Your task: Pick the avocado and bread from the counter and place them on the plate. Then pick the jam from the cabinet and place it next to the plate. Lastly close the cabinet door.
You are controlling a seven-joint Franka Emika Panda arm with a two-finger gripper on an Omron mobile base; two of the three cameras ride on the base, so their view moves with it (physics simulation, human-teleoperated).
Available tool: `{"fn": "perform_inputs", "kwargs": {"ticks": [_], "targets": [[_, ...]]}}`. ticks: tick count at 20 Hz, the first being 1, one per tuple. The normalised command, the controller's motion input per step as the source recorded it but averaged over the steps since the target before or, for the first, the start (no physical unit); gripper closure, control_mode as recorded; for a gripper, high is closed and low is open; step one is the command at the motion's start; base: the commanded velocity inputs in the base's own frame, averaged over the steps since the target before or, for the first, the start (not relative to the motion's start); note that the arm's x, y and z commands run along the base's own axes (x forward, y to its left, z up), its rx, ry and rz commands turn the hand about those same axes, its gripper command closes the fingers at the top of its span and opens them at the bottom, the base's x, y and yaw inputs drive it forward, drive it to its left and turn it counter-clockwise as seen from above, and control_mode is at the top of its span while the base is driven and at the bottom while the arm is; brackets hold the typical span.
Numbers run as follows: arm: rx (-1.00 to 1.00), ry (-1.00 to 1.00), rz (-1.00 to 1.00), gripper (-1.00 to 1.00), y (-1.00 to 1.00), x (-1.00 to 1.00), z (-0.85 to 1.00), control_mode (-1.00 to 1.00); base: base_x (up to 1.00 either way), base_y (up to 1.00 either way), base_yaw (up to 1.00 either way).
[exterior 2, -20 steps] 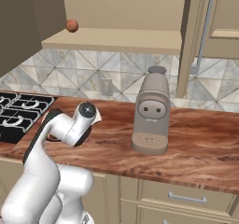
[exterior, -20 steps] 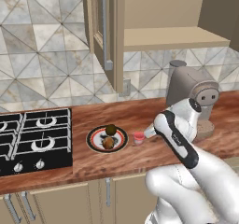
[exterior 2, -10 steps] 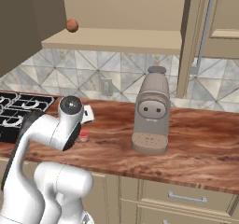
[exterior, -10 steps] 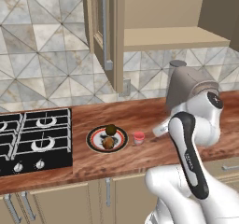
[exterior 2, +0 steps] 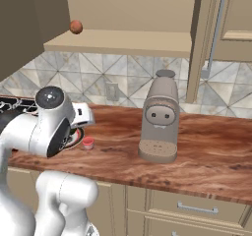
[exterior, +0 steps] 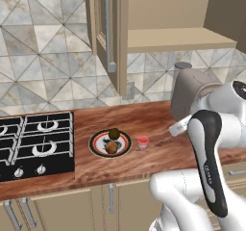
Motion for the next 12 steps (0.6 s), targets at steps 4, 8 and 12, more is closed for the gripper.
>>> {"fn": "perform_inputs", "kwargs": {"ticks": [4,8,12], "targets": [[-0.05,0.00,-0.10,-1.00,-0.29,-0.68,0.41,-1.00,0.00,0.00,0.00],[-0.05,0.05,-0.09,-1.00,-0.26,-0.38,0.27,-1.00,0.00,0.00,0.00],[-0.06,0.08,-0.07,-1.00,-0.42,-0.30,0.16,-1.00,0.00,0.00,0.00]]}}
